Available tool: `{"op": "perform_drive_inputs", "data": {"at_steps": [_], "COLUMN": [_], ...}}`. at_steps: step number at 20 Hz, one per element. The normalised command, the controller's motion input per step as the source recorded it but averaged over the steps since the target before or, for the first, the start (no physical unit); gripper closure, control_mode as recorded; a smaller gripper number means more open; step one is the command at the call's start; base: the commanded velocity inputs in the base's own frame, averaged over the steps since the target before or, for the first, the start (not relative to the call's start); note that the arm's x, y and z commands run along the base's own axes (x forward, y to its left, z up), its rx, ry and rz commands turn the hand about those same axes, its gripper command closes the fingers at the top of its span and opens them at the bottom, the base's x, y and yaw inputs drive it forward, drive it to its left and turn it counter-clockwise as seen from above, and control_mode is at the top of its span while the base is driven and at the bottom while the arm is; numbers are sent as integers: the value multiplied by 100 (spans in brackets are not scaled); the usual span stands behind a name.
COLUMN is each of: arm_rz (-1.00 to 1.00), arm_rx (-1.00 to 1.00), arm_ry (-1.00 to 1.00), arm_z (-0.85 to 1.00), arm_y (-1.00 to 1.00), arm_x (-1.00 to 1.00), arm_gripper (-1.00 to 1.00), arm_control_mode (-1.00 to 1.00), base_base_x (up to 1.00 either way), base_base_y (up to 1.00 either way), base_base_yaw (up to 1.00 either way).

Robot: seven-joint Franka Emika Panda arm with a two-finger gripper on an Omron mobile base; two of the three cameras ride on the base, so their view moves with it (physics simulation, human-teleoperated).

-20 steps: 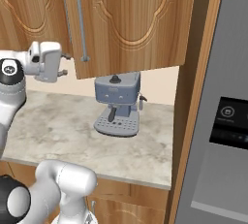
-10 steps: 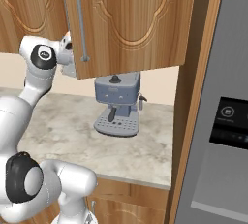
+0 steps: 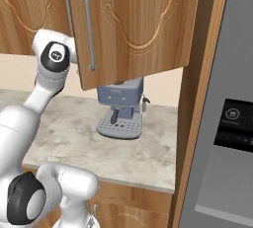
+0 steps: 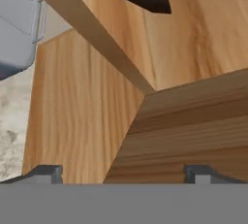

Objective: Move the bowls from the cabinet to the plates on the dining table.

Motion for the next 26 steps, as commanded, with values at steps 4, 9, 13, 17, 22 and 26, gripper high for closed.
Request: {"op": "perform_drive_inputs", "data": {"at_steps": [4, 9, 13, 17, 22, 26], "arm_rz": [-21, -23, -22, 0, 11, 36], "arm_rx": [0, 0, 1, 13, 18, 23], "arm_ry": [0, 1, 2, -10, -16, -8], "arm_z": [4, 7, 17, 4, 0, 0], "arm_y": [-100, -100, -100, -21, 71, 100], "arm_x": [-79, -68, -40, -33, -24, -4], "arm_gripper": [-100, -100, -100, -100, -100, -100], "arm_control_mode": [-100, -100, -100, -100, -100, -100], "base_base_x": [0, 0, 0, 0, 0, 0], "base_base_y": [0, 0, 0, 0, 0, 0], "base_base_yaw": [0, 0, 0, 0, 0, 0]}}
